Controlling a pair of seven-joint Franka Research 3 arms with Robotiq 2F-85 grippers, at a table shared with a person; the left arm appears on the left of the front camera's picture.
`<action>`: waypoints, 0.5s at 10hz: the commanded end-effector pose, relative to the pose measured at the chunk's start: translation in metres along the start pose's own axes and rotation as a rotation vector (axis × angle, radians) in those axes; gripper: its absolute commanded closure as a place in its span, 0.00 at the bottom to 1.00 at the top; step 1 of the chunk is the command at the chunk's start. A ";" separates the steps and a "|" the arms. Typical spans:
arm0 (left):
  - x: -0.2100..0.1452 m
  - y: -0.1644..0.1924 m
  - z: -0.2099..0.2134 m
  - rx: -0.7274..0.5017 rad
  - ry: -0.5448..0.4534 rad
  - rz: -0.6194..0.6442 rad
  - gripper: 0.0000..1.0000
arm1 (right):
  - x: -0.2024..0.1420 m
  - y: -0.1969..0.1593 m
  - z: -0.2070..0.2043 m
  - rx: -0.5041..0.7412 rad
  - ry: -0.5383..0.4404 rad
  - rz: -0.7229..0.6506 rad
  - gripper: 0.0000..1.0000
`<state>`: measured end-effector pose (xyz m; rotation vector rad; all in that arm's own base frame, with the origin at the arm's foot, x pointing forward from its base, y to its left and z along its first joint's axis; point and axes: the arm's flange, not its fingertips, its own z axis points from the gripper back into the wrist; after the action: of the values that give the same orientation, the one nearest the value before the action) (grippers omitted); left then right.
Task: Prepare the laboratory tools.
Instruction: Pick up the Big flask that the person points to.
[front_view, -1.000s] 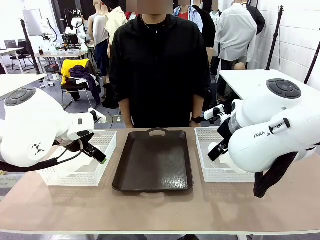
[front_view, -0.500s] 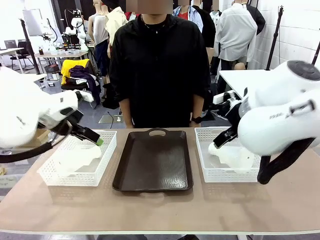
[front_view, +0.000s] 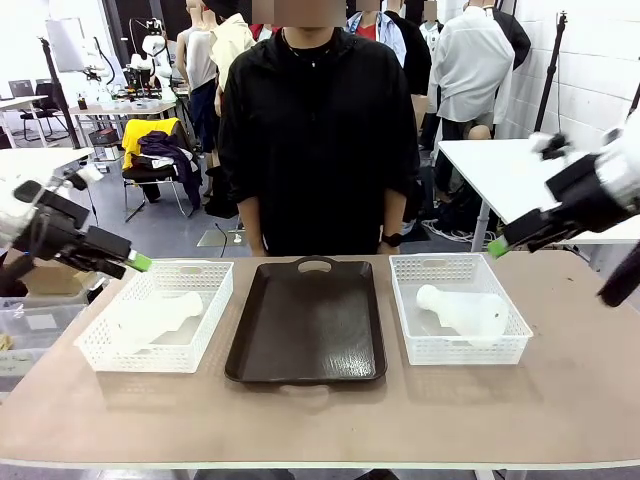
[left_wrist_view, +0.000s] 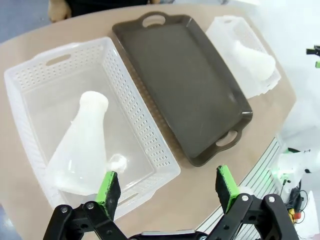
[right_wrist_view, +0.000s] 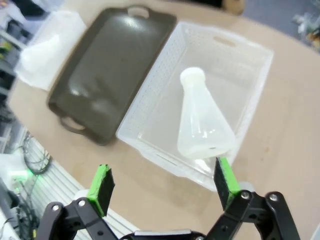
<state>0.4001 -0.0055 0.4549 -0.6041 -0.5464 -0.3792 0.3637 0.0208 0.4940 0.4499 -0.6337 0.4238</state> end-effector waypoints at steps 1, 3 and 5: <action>0.003 0.018 0.011 -0.102 -0.066 0.018 0.00 | -0.017 -0.019 0.012 0.134 -0.087 -0.045 0.00; -0.006 0.035 0.025 -0.188 -0.109 0.027 0.00 | -0.026 -0.033 0.023 0.224 -0.137 -0.081 0.00; -0.022 0.068 0.038 -0.228 -0.110 0.108 0.00 | -0.029 -0.042 0.018 0.284 -0.132 -0.091 0.00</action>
<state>0.3937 0.0556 0.4505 -0.8387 -0.5995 -0.3210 0.3517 -0.0339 0.4902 0.7360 -0.6954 0.3689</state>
